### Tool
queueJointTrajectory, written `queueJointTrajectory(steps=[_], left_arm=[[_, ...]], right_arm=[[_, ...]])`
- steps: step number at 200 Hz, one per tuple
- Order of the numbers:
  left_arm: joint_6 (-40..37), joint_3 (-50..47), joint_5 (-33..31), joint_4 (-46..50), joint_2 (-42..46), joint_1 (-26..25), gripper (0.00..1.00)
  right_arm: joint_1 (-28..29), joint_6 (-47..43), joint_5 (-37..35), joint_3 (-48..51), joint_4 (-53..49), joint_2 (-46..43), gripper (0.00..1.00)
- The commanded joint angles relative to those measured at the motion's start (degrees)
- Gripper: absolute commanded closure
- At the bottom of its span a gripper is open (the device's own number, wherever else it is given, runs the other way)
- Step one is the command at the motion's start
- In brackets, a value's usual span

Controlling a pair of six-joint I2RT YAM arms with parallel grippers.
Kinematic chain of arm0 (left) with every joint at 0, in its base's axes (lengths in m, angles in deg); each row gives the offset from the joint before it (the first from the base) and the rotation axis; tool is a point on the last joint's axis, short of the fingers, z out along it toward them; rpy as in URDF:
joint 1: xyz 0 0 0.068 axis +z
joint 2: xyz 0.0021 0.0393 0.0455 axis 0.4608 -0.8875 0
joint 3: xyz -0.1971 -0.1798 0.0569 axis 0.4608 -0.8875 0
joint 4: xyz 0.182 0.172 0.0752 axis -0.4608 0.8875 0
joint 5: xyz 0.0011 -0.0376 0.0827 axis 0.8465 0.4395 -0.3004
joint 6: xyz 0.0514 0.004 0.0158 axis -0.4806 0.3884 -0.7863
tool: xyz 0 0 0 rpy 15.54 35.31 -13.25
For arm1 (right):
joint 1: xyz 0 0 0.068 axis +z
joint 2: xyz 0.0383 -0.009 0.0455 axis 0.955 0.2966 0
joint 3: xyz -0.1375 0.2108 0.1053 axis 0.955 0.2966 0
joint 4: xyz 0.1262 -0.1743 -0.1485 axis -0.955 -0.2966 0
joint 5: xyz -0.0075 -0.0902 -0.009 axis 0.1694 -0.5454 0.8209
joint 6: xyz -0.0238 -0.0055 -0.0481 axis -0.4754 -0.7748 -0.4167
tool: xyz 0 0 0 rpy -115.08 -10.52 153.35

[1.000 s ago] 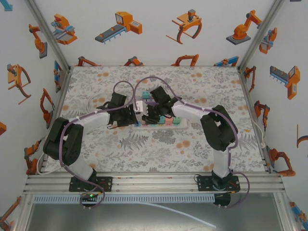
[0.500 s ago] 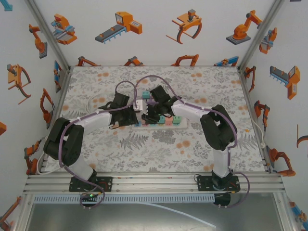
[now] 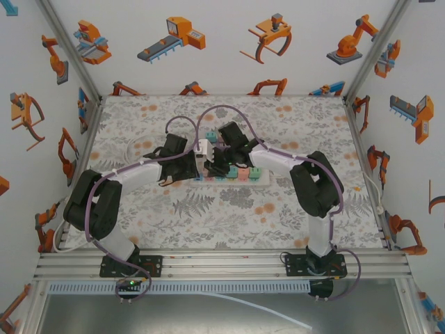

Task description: Pull the plug off the socket

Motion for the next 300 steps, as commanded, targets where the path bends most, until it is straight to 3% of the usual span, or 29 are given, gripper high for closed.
queueJointTrajectory(steps=[1,85,112,146,191,239,300], left_arm=[[-1.16,-3.01,-6.88,7.39,-4.47,0.07,0.5],[-0.37,-2.98,-6.03,8.05,-1.62,0.03,0.52],[-0.77,-3.1,-2.92,7.7,1.27,0.04,0.51],[-2.12,-2.15,0.72,7.42,5.98,0.03,0.49],[-4.44,-1.51,3.87,6.01,14.11,0.03,0.44],[-12.23,-4.27,15.88,0.81,26.67,-0.57,0.39],[-24.53,-7.41,29.5,-0.13,38.02,-6.07,0.21]], right_arm=[[0.16,-0.15,2.76,0.3,5.91,-3.61,0.85],[0.2,0.82,2.01,3.57,8.85,-8.07,0.85],[0.16,3.99,0.7,5.9,12.21,-10.8,0.86],[0.17,16.98,-2.26,11.77,22.45,-16.79,0.86],[0.07,40.5,-15.01,20.89,32.44,-27.68,0.85],[-0.28,68.24,-33.26,25.61,18.05,-40.59,0.85],[-2.07,85.12,-42.49,39.02,8.49,-56.89,0.86]])
